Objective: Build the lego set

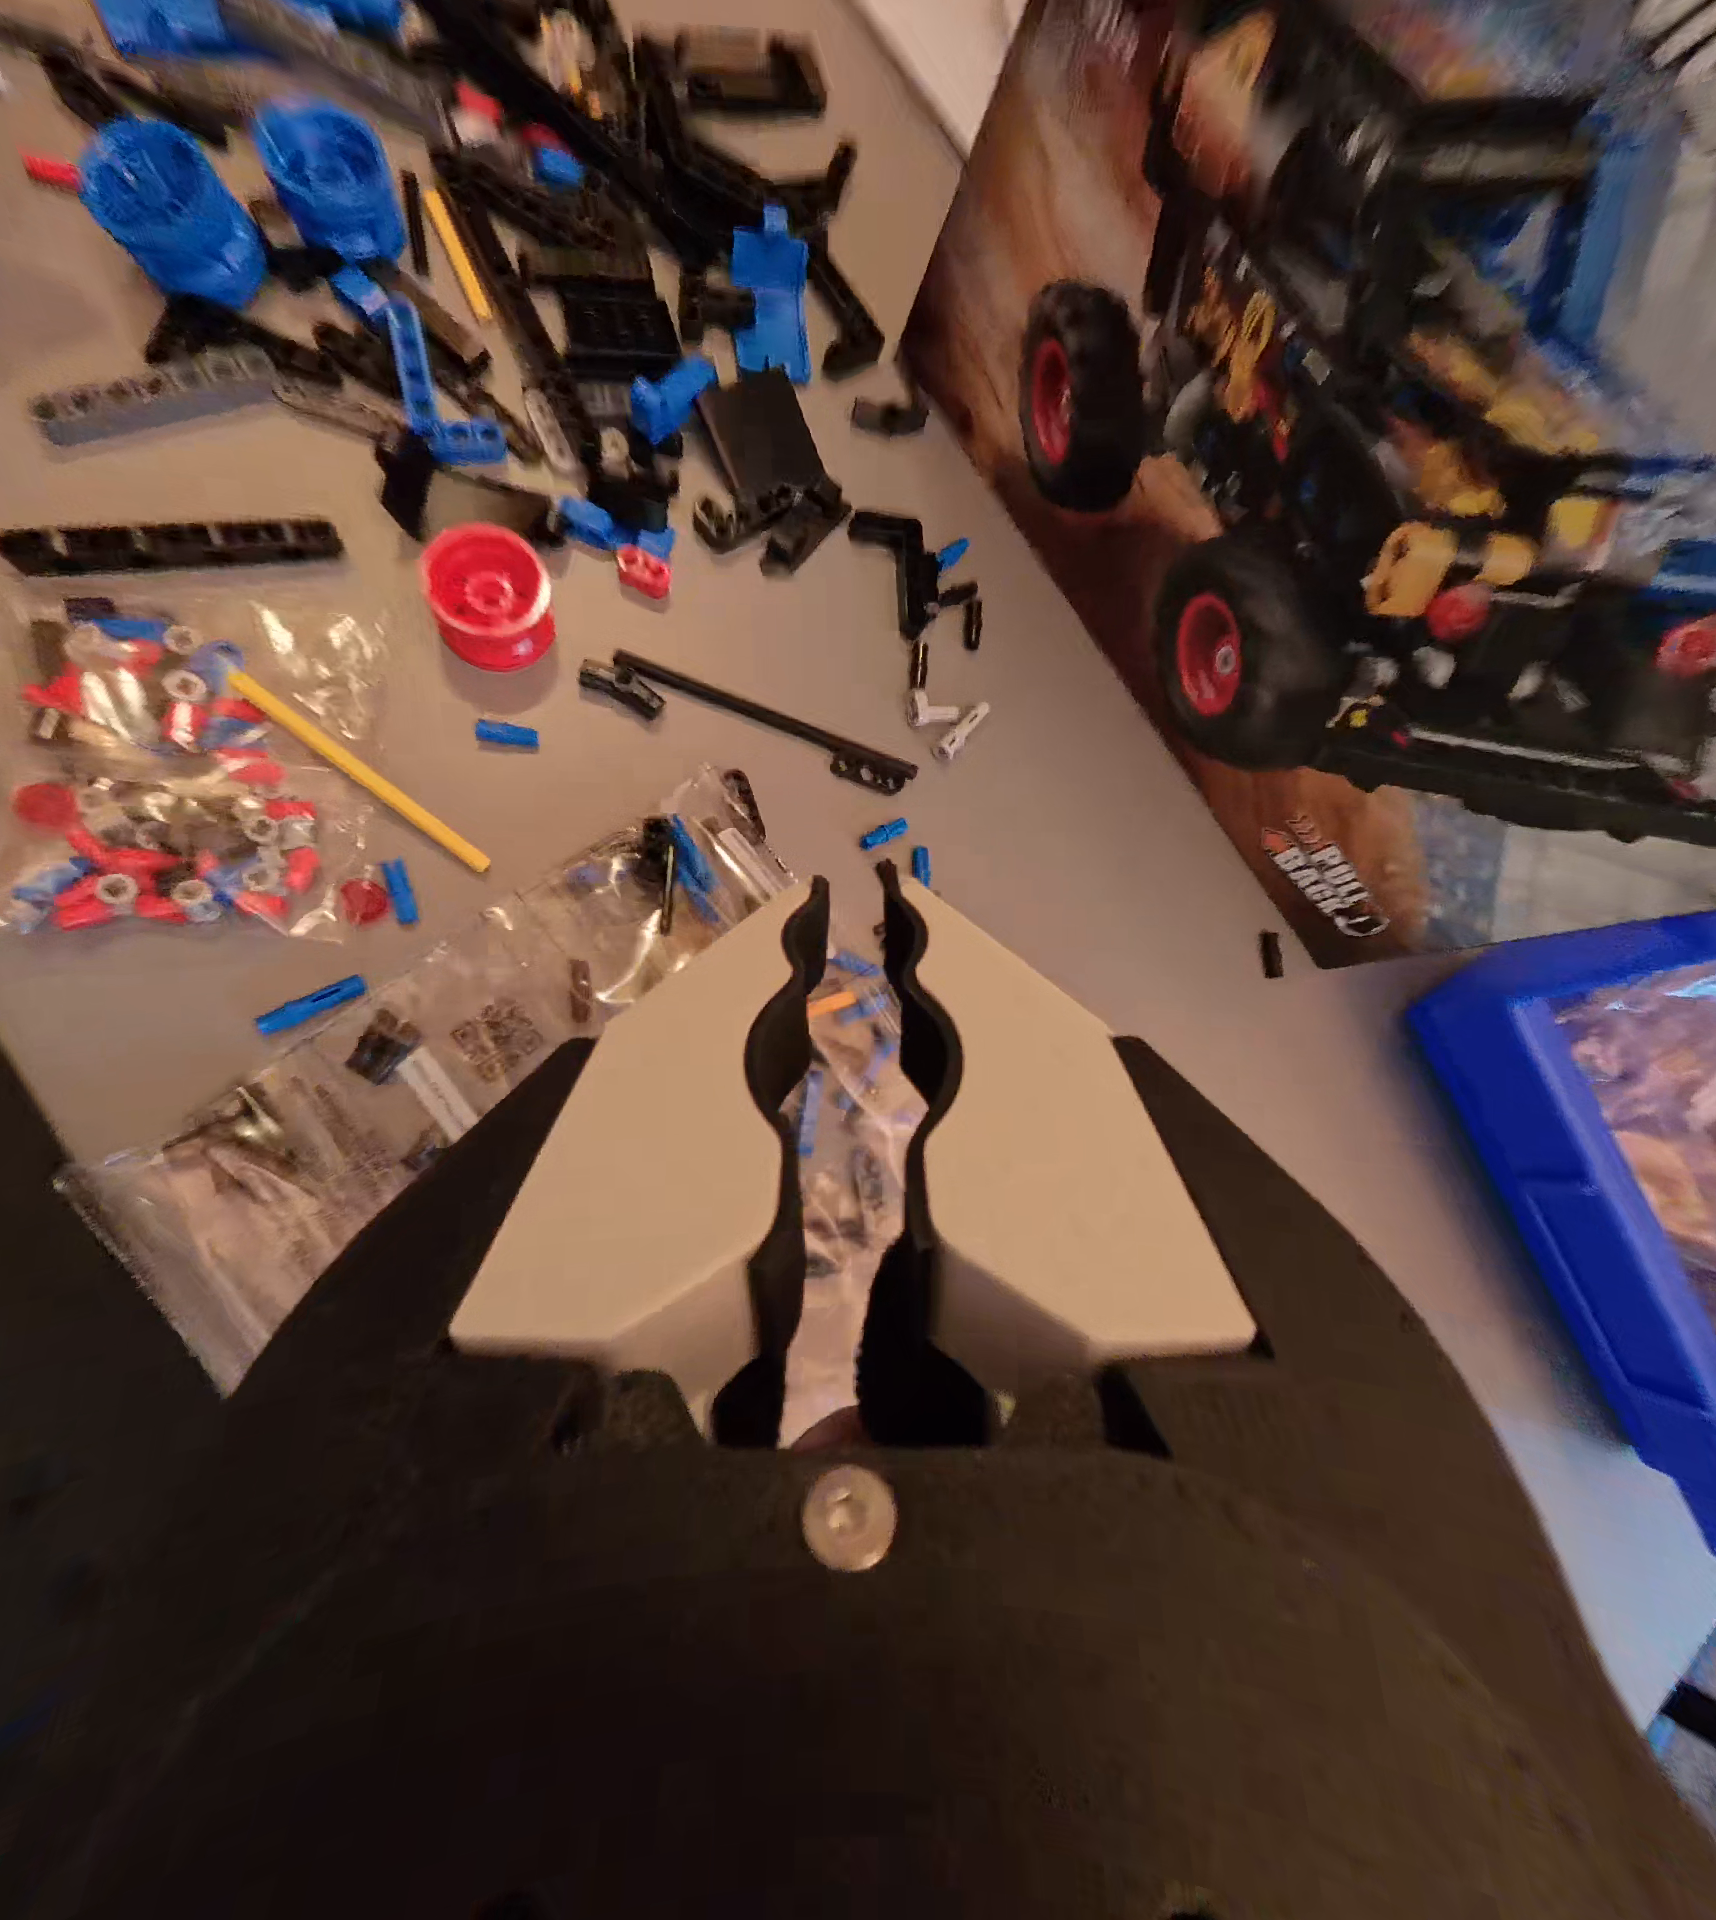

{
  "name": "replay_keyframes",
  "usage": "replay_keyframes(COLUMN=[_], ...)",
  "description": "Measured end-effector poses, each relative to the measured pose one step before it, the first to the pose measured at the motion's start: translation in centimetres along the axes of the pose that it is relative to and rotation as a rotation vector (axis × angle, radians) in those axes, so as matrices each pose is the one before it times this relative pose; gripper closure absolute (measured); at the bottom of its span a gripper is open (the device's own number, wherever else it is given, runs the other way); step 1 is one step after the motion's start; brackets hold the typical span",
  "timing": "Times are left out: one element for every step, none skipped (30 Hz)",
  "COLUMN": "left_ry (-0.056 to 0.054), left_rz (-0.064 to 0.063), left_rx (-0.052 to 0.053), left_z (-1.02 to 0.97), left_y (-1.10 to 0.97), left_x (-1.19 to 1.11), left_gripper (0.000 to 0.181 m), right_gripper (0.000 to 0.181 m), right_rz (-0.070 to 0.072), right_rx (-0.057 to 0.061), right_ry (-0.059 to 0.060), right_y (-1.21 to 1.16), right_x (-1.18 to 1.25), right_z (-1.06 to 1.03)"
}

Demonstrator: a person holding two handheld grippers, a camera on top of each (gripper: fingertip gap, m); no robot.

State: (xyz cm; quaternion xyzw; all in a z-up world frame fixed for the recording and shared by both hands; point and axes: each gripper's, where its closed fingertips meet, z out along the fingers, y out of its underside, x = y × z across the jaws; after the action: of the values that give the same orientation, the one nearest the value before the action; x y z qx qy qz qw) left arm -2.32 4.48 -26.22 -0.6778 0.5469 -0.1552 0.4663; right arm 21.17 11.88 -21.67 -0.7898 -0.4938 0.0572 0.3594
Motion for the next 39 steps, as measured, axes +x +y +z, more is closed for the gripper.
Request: replay_keyframes(left_ry=[-0.0023,-0.0008,-0.0022,-0.0036,-0.0022,-0.0004,0.0008,0.0007,0.0005,0.0008,0.0012,0.0012,0.0003,0.0002,-0.0001,-0.0003,-0.0002,0.0012,0.0015,0.0008,0.0001,0.0002,0.0012,0.0018,0.0005,-0.0017,-0.0006,0.0006,-0.0012,-0.0026,-0.0024,-0.0012,0.0006,0.0015,0.0019,0.0032,0.0044,0.0042,0.0029], left_rz=[0.0024,-0.0002,0.0001,0.002,0.001,-0.0013,-0.0023,-0.0017,-0.0004,0.0004,0.0003,0.0006,0.0009,0.0011,0.0009,0.0007,0.0001,-0.0006,0.0002,0.0012,0.0016,0.0023,0.0026,0.0013,0.0016,0.003,0.003,0.0011,-0.0002,0.0006,0.0005,-0.0013,-0.0023,-0.0015,0.0,0.0009,0.0013,0.0022,0.0034], left_rx=[0.0007,-0.0015,-0.0027,-0.0013,0.0011,0.0032,0.0021,-0.0001,-0.0007,0.0002,0.0001,-0.0005,-0.0014,-0.001,0.0003,0.0006,-0.0005,-0.0012,-0.0004,-0.0003,0.0007,0.0006,-0.0001,-0.0014,-0.0021,-0.0014,0.0007,0.0011,-0.0004,-0.0014,-0.0008,0.0002,0.002,0.0033,0.0033,0.0035,0.0026,0.0009,-0.0015], left_z=[-0.029,-0.026,-0.02,-0.044,-0.048,-0.048,-0.019,0.002,0.017,0.016,0.022,0.026,0.037,0.032,0.026,0.009,0.016,0.021,0.017,0.023,0.024,0.027,0.019,0.038,0.021,0.011,0.003,0.008,0.002,0.005,0.002,-0.011,-0.015,-0.008,-0.002,0.014,0.016,0.012,0.023], left_y=[-0.036,0.054,0.087,0.063,-0.002,-0.028,-0.001,0.028,0.034,0.006,0.002,0.012,0.026,0.026,-0.015,0.0,0.024,0.042,0.03,0.008,-0.013,-0.011,0.005,0.041,0.049,0.03,-0.009,-0.016,0.006,0.029,0.026,0.009,-0.019,-0.065,-0.078,-0.086,-0.072,-0.038,0.021], left_x=[-0.022,-0.006,-0.03,-0.059,-0.045,-0.022,-0.023,-0.021,-0.023,-0.006,0.004,0.017,0.0,-0.007,-0.019,-0.006,-0.015,0.004,0.02,0.016,0.001,0.022,0.02,0.042,0.015,-0.01,0.004,0.001,-0.025,-0.056,-0.055,-0.048,-0.014,0.004,0.023,0.054,0.082,0.102,0.091], left_gripper=[0.162,0.161,0.161,0.161,0.161,0.162,0.162,0.162,0.162,0.162,0.162,0.162,0.162,0.162,0.162,0.162,0.162,0.162,0.162,0.162,0.162,0.162,0.163,0.163,0.163,0.163,0.163,0.163,0.163,0.163,0.163,0.163,0.163,0.163,0.163,0.163,0.163,0.163,0.163], right_gripper=[0.172,0.173,0.176,0.176,0.175,0.174,0.173,0.172,0.171,0.171,0.17,0.17,0.17,0.169,0.167,0.165,0.163,0.163,0.163,0.163,0.163,0.164,0.164,0.164,0.164,0.164,0.164,0.164,0.164,0.164,0.163,0.163,0.162,0.165,0.167,0.168,0.169,0.169,0.168], right_rz=[-0.014,-0.02,-0.0088,0.0076,0.0145,0.0055,-0.003,-0.0003,-0.0058,-0.0208,-0.0248,-0.0197,-0.0205,-0.02,-0.0125,-0.0102,-0.015,-0.0214,-0.0279,-0.0339,-0.0346,-0.0355,-0.0377,-0.0322,-0.0259,-0.0259,-0.0246,-0.0133,0.0046,0.0166,0.0318,0.0618,0.0882,0.0934,0.0721,0.0574,0.0545,0.0421,0.0349], right_rx=[-0.0414,-0.0275,-0.0218,-0.0251,-0.0233,-0.0125,-0.0037,-0.012,-0.0207,-0.0135,-0.0031,-0.0009,-0.0036,-0.0059,-0.0058,-0.0039,0.0032,0.0071,-0.0029,-0.0109,-0.007,-0.0051,-0.0072,-0.0036,-0.0001,-0.0058,-0.0134,-0.016,-0.0216,-0.0179,-0.0088,-0.0098,-0.0061,-0.0008,0.0091,0.026,0.0287,0.0274,0.0198], right_ry=[-0.0113,-0.0005,-0.0063,-0.0102,-0.0106,-0.0191,-0.0257,-0.0223,-0.0143,-0.0115,-0.0131,-0.0166,-0.0159,-0.007,-0.0058,-0.0141,-0.017,-0.0165,-0.0092,-0.0043,-0.0051,-0.0077,-0.0077,-0.0084,-0.0105,-0.0107,-0.0096,-0.0072,-0.0039,-0.0038,-0.0024,0.0069,0.0153,0.0085,-0.0035,-0.0057,-0.009,-0.0181,-0.0094], right_y=[0.48,0.36,0.388,0.57,0.612,0.411,0.247,0.373,0.539,0.437,0.251,0.154,0.173,0.186,0.184,0.172,0.07,0.004,0.117,0.191,0.062,-0.015,-0.03,-0.109,-0.176,-0.061,0.06,0.095,0.2,0.2,0.096,0.139,0.146,0.134,0.038,-0.194,-0.28,-0.275,-0.165], right_x=[0.324,0.511,0.578,0.69,0.738,0.507,0.251,0.253,0.319,0.21,0.061,-0.044,-0.049,0.088,0.146,0.021,-0.066,-0.106,-0.001,0.067,0.062,0.014,-0.022,-0.02,-0.047,-0.066,-0.089,-0.062,-0.008,-0.063,-0.118,0.062,0.253,0.153,-0.178,-0.32,-0.351,-0.505,-0.35], right_z=[0.824,0.747,0.752,0.756,0.633,0.466,0.326,0.286,0.236,0.197,0.16,0.16,0.157,0.142,0.116,0.113,0.137,0.142,0.145,0.118,0.056,-0.002,-0.055,-0.109,-0.091,-0.029,0.054,0.101,0.106,0.044,-0.042,-0.121,-0.106,-0.039,0.013,0.049,0.072,0.083,0.074])
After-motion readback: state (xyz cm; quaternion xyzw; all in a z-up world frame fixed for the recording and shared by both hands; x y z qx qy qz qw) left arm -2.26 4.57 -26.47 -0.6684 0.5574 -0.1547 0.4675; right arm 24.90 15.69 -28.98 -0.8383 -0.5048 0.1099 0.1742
